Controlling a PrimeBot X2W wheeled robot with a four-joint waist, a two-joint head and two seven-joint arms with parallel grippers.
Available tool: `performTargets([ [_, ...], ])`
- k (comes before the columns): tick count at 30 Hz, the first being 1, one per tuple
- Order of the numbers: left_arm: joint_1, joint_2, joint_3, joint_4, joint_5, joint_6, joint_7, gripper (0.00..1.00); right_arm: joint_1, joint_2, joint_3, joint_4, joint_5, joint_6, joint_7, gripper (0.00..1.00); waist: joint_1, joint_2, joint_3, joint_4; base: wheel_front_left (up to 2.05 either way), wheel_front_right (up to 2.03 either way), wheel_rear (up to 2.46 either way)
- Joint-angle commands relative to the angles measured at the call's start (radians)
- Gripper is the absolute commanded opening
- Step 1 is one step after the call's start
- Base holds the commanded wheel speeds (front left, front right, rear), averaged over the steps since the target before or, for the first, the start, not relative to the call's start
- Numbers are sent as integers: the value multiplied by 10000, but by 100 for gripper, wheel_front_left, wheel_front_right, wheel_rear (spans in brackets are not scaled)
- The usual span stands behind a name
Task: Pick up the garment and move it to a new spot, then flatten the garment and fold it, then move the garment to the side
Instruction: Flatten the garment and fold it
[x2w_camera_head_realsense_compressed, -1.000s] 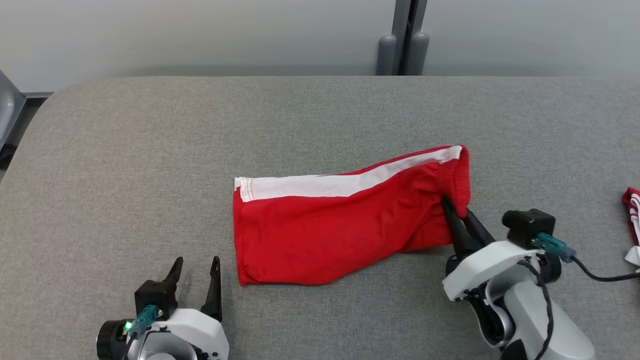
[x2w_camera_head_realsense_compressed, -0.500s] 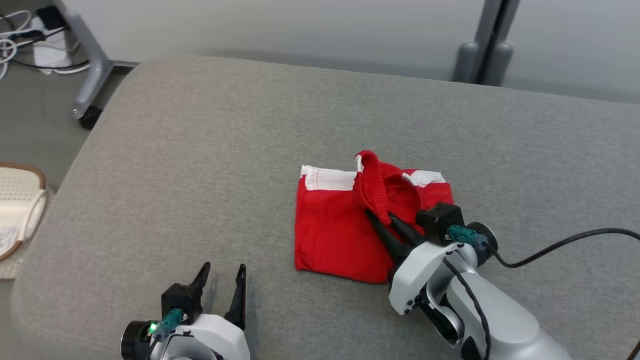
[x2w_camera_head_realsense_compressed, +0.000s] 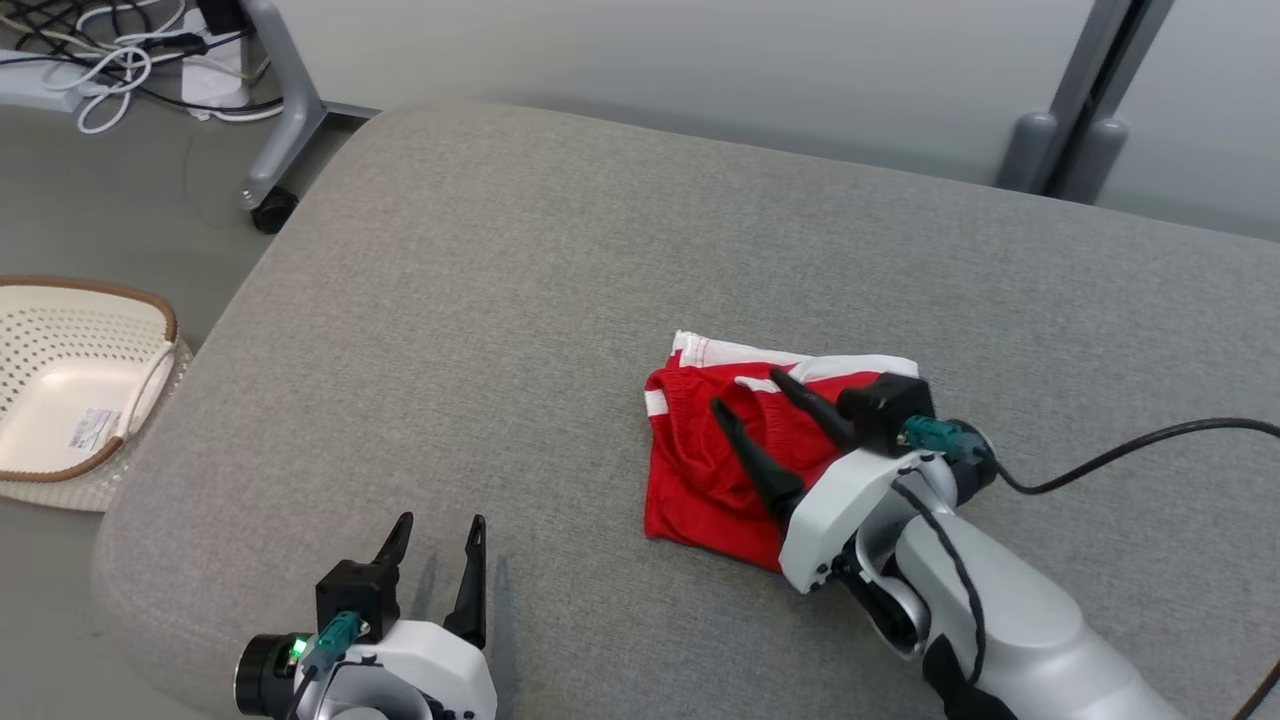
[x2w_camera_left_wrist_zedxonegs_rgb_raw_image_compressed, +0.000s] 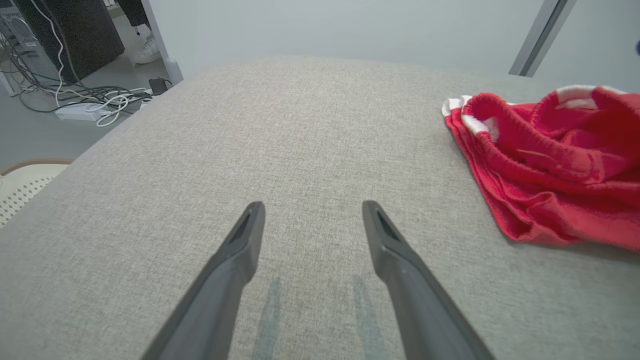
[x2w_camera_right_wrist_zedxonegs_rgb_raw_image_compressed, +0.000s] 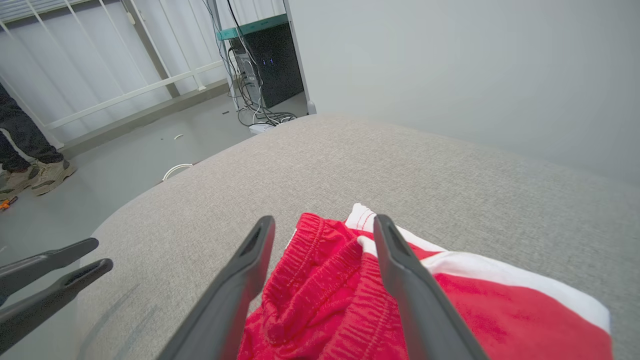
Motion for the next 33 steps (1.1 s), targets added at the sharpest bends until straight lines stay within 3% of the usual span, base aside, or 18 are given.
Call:
performTargets([
  [1,140,41,109,-92,89,48,-41,100,-20,-101,-357,-113,-156,0,-84,100,0,0,-70,-293,0,0,0],
  [8,156,44,478,-444,346,50,-41,100,1075,-87,-3047,-949,-1779,0,-74,100,0,0,-164,-1227,0,0,0],
  [17,353,46,891,-986,774,68,-41,100,2555,-77,-5381,-1937,-3242,0,-73,100,0,0,-264,-1943,0,0,0],
  [26,987,41,1563,-1336,1194,-32,-41,100,4018,-78,-6498,-2811,-3996,0,-74,100,0,0,-605,-2704,0,0,0],
  [33,1635,38,1922,-1596,1330,-82,-41,100,4957,-71,-6569,-2924,-3616,0,-75,100,0,0,-882,-3083,0,0,0],
])
